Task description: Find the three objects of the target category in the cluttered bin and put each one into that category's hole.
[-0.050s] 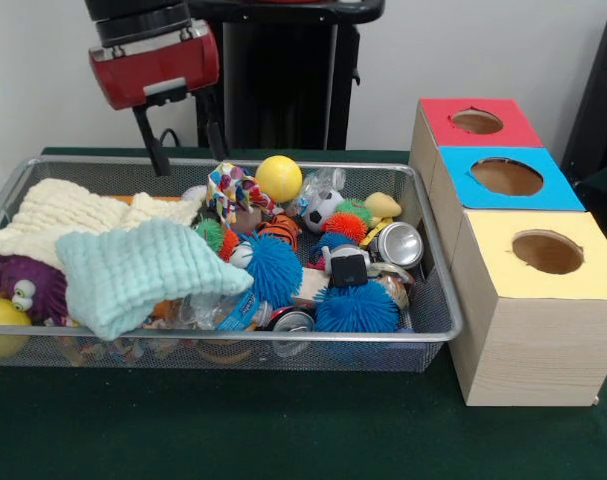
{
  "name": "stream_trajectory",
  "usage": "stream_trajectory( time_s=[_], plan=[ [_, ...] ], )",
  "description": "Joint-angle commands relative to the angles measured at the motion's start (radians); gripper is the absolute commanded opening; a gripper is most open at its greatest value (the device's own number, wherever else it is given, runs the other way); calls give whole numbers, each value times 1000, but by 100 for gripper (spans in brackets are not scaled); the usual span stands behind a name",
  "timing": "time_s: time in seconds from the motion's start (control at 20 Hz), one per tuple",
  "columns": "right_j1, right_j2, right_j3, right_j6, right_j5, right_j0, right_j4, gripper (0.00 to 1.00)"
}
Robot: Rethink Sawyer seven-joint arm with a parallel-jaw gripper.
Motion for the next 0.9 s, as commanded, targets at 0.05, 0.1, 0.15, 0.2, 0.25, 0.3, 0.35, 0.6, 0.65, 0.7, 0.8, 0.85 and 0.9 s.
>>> stream_trajectory(
  time_s=[0.05,0.1,0.15,0.2,0.25,0.3,0.35,0.6,0.65,0.7,0.8,0.85,0.9],
  plan=[
    [-25,-91,178,362,-138,79,71,100],
    [-25,-100,186,363,-151,90,74,100],
    [-28,-115,198,370,-170,108,76,100],
    [-31,-130,211,377,-189,125,78,100],
    [-35,-150,222,396,-208,150,86,100],
    [-36,-159,230,398,-220,162,93,100],
    [-42,-183,236,406,-236,190,85,100],
    [-68,-401,195,426,-284,378,10,100],
    [-49,-455,178,423,-339,418,-17,100],
    [-36,-481,171,417,-364,433,-21,100],
    [6,-551,152,413,-452,471,-23,100],
    [26,-599,136,423,-488,500,-15,100],
    [37,-627,128,427,-504,518,-3,100]
  ],
)
